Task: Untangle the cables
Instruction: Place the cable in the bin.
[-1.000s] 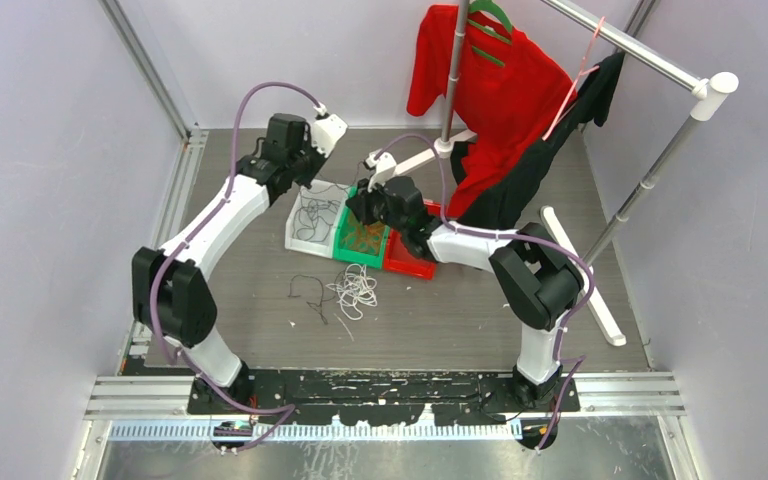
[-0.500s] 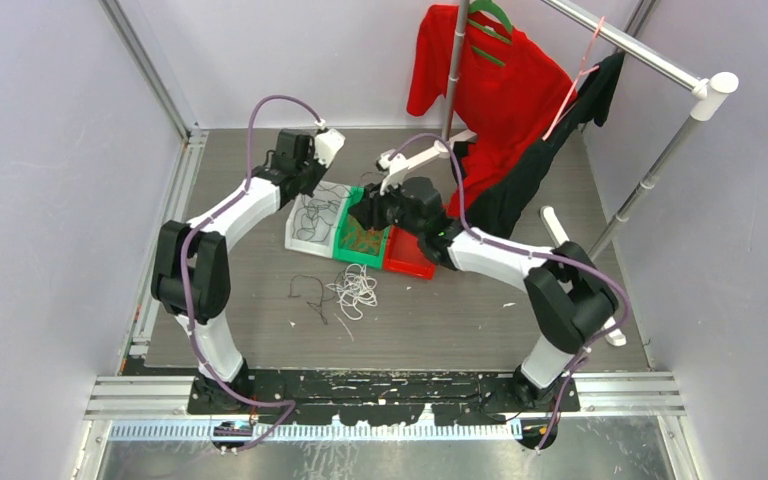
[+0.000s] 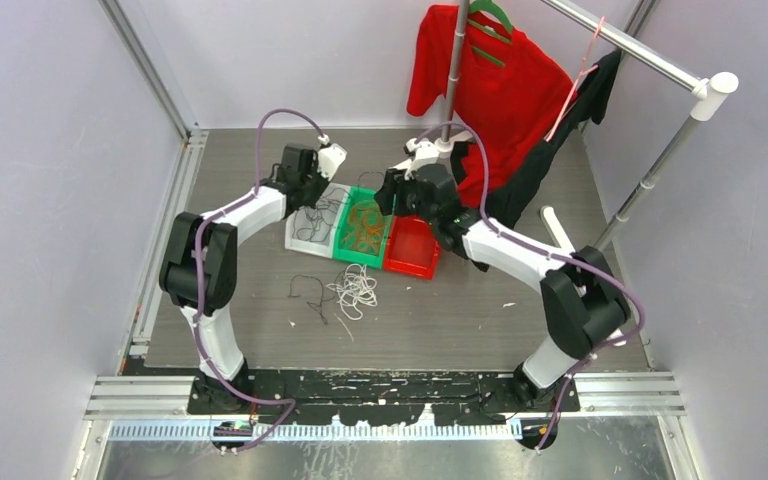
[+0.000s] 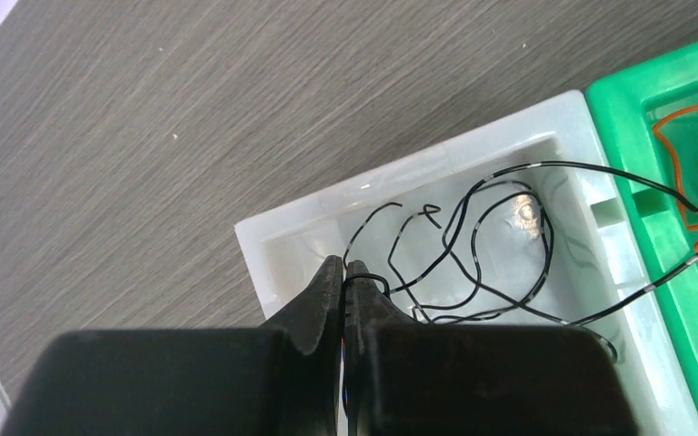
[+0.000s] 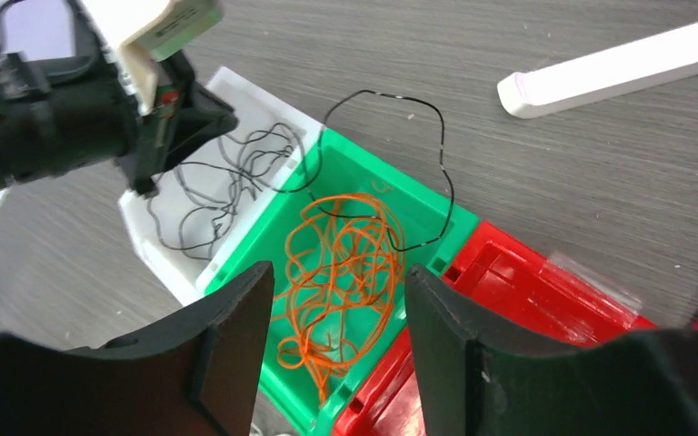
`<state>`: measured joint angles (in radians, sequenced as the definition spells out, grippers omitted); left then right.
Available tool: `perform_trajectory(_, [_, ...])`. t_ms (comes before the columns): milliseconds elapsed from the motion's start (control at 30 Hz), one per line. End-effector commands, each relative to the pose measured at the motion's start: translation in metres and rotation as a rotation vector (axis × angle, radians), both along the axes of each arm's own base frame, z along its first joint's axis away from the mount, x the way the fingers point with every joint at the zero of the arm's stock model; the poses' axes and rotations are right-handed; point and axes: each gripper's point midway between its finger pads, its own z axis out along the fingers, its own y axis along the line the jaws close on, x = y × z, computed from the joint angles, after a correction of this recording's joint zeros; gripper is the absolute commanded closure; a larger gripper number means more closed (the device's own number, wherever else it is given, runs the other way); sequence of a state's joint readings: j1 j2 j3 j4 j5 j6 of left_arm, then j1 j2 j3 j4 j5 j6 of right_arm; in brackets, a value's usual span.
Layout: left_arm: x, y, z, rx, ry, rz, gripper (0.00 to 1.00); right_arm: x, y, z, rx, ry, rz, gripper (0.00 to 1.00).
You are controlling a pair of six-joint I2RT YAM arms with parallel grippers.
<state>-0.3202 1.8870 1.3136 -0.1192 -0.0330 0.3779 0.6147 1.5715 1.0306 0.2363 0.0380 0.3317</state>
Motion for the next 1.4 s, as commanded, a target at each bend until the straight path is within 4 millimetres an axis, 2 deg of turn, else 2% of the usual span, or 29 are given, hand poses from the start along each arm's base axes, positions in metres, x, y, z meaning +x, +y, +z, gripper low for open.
perform_trajectory(0, [0.007,0.0,0.009,-0.029,-0.053,-0.005,1.0,0.029,-0.001,-0.005,-0.05,0.063,-0.068,0.39])
perform_trajectory(200, [0.004,0.001,0.003,-0.025,-0.05,-0.019,1.0,0.066,-0.002,-0.022,-0.119,0.04,-0.045,0.39])
perform_trajectory(433, [0.006,0.0,-0.001,-0.006,-0.063,-0.044,1.0,0.088,-0.002,-0.038,-0.132,0.066,0.014,0.43])
perform_trajectory(633, [0.004,0.0,-0.011,0.005,-0.046,-0.056,1.0,0.091,0.006,-0.045,-0.071,0.104,0.082,0.5])
perform_trajectory(900, [0.002,0.002,-0.019,0.022,-0.038,-0.061,1.0,0.08,0.021,-0.046,-0.003,0.158,0.197,0.53])
perform_trajectory(1033, [-0.001,0.001,-0.024,0.017,-0.027,-0.062,1.0,0.08,0.02,-0.061,-0.022,0.2,0.187,0.54])
perform_trajectory(1133, [-0.004,0.003,-0.03,0.02,-0.024,-0.059,1.0,0.08,0.016,-0.064,-0.042,0.195,0.172,0.55])
perform_trajectory(1233, [-0.006,0.003,-0.035,0.026,-0.014,-0.061,1.0,0.083,0.006,-0.062,-0.059,0.157,0.126,0.49])
perform_trajectory(1367, [-0.007,0.004,-0.038,0.028,-0.004,-0.063,1.0,0.083,0.005,-0.057,-0.063,0.147,0.134,0.47])
